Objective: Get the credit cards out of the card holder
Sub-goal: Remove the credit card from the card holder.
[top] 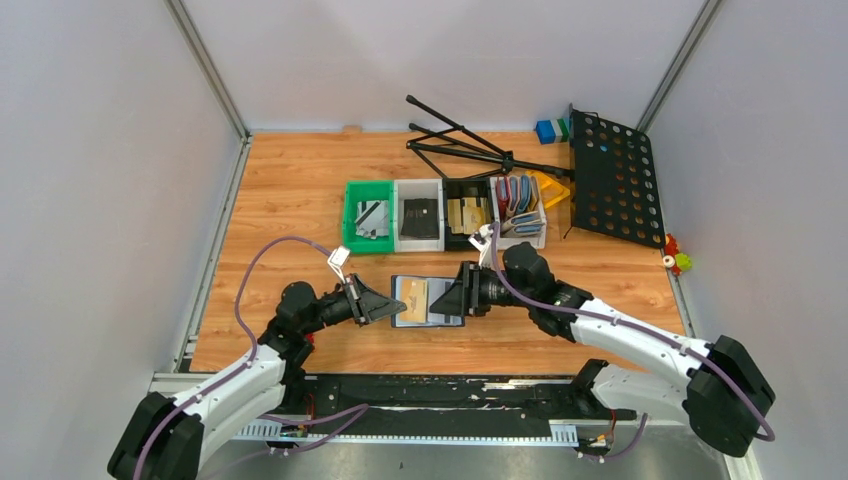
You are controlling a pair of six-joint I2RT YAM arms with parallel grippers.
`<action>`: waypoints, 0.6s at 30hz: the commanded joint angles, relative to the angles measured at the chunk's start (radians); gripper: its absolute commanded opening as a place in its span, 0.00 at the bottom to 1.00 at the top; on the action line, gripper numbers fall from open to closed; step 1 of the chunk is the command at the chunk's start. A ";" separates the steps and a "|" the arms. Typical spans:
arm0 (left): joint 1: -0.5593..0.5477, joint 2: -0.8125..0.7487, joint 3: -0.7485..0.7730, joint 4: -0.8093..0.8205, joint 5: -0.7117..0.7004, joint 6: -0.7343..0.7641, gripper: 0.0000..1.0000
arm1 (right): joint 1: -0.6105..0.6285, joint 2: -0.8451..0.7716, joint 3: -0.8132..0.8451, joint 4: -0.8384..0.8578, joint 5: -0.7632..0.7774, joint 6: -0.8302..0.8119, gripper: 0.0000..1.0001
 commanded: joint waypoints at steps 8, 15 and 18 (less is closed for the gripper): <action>0.003 0.035 -0.023 0.263 0.040 -0.137 0.00 | 0.005 0.053 -0.011 0.225 -0.043 0.107 0.36; 0.003 0.091 -0.041 0.399 0.058 -0.199 0.00 | 0.004 0.061 0.002 0.223 -0.025 0.116 0.34; 0.003 0.106 -0.046 0.442 0.065 -0.218 0.00 | 0.002 0.063 0.002 0.232 -0.032 0.136 0.33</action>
